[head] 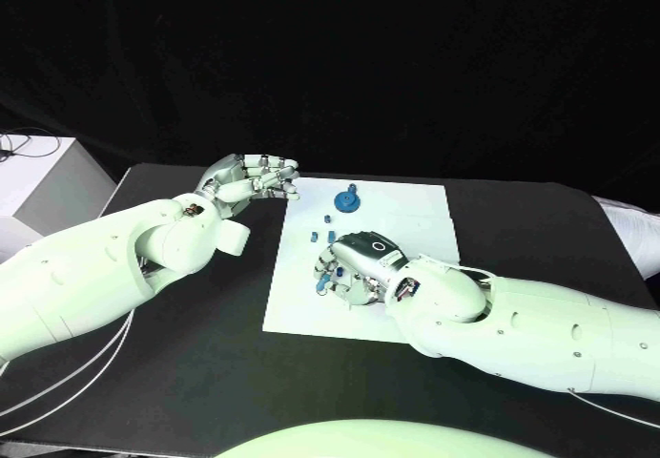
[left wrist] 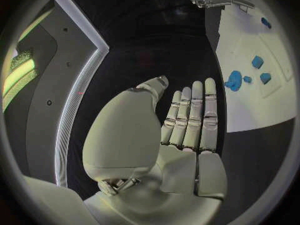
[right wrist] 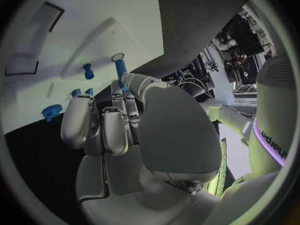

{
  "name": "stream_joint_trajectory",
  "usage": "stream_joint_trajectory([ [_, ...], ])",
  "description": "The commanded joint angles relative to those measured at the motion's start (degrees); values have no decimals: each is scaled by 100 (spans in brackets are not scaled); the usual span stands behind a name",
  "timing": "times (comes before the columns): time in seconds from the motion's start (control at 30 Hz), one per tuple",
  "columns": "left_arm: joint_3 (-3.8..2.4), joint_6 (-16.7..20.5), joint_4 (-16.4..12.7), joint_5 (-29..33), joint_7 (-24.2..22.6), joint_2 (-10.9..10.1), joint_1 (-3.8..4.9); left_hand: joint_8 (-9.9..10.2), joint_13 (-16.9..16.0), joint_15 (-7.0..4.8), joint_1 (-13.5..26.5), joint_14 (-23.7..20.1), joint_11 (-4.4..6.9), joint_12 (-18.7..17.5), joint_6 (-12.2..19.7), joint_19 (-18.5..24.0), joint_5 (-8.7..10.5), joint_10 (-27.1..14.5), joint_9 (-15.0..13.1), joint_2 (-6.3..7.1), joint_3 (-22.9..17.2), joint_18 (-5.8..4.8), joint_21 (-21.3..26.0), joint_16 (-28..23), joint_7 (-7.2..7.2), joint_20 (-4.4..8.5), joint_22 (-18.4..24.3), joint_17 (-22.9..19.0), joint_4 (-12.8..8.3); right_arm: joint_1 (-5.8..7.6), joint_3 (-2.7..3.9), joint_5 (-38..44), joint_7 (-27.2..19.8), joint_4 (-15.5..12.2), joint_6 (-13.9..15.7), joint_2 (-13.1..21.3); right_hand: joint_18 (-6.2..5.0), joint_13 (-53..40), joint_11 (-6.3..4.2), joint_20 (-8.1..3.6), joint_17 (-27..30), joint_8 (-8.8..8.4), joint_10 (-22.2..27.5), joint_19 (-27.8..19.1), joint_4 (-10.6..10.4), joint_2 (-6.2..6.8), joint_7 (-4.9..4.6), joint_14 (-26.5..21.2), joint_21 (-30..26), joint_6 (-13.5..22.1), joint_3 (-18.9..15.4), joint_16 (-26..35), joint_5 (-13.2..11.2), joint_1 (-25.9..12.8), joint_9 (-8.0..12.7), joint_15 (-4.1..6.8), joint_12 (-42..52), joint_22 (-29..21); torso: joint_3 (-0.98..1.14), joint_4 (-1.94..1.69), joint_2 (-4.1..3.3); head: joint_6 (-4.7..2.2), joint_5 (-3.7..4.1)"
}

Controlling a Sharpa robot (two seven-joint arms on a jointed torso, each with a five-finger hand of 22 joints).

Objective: Assemble the parts on the task board

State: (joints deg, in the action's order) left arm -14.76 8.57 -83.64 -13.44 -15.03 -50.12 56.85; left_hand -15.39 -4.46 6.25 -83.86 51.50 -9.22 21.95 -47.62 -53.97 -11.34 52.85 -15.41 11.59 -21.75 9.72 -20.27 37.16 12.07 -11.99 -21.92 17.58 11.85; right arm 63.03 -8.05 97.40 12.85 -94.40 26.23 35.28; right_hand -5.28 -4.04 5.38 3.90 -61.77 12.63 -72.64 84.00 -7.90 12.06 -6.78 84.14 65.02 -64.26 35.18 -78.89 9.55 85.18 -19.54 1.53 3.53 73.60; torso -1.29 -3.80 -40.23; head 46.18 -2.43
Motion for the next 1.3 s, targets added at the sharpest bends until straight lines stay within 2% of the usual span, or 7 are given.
stream_joint_trajectory([
  [0.03, -4, -37, -19, 32, -24, 1, 0, -12, 9, 14, -27, 33, -30, -14, 24, -24, -23, -10, 1, -44, 26, 60, 20, -19, 77, -1, 5, 5, 8, -12, -3, 101, -10, 5, -161, -13, 47, -43, -241, -31, 5, 18, -262, 87, -12, -53, -28, 85, -6, 9, 30, 1, 17, 19, -10, 29, 16, 0, -1, -2, 2, 17, -6],
  [1.0, -4, -27, -34, 33, -15, -28, 1, -13, 9, 14, -26, 36, -30, -13, 24, -30, -23, -9, 1, -47, 32, 60, 27, -26, 77, -1, 10, 10, 15, -39, -42, 213, 116, 137, -433, -79, 41, -38, -232, -26, 48, 31, -246, 72, 32, -45, -38, 73, -43, 35, 62, 20, 23, -34, -36, 21, 10, -16, -5, 0, 3, 77, -30],
  [1.2, -4, -25, -39, 33, -15, -31, 1, -13, 9, 14, -26, 36, -30, -13, 24, -30, -23, -9, 1, -47, 32, 60, 27, -26, 77, -1, 10, 10, 15, -49, -58, 182, 30, 151, -448, -123, 37, -9, -187, 2, 102, 16, -106, 49, 109, 42, -77, 57, -81, 142, 58, 44, 0, -200, -76, -17, 1, -24, -4, 2, 7, 85, -36],
  [1.27, -4, -24, -40, 33, -14, -33, 1, -13, 9, 14, -26, 36, -30, -13, 24, -30, -23, -9, 1, -47, 32, 60, 27, -26, 77, -1, 10, 10, 15, -52, -65, 133, -40, 153, -450, -133, 35, 13, -146, 27, 123, -38, 20, 37, 87, 152, -114, 52, -110, 252, 2, 51, 53, -357, -69, -51, -6, -35, -4, 1, 8, 88, -38],
  [1.3, -4, -23, -41, 33, -14, -34, 1, -13, 9, 14, -26, 36, -30, -13, 24, -30, -23, -9, 1, -47, 32, 60, 27, -26, 77, -1, 10, 10, 15, -53, -70, 94, -88, 152, -451, -137, 30, 28, -102, 57, 165, -106, 157, 24, 42, 281, -150, 42, -153, 370, -75, 66, 96, -511, -50, -88, -8, -56, -5, 2, 8, 89, -42],
])
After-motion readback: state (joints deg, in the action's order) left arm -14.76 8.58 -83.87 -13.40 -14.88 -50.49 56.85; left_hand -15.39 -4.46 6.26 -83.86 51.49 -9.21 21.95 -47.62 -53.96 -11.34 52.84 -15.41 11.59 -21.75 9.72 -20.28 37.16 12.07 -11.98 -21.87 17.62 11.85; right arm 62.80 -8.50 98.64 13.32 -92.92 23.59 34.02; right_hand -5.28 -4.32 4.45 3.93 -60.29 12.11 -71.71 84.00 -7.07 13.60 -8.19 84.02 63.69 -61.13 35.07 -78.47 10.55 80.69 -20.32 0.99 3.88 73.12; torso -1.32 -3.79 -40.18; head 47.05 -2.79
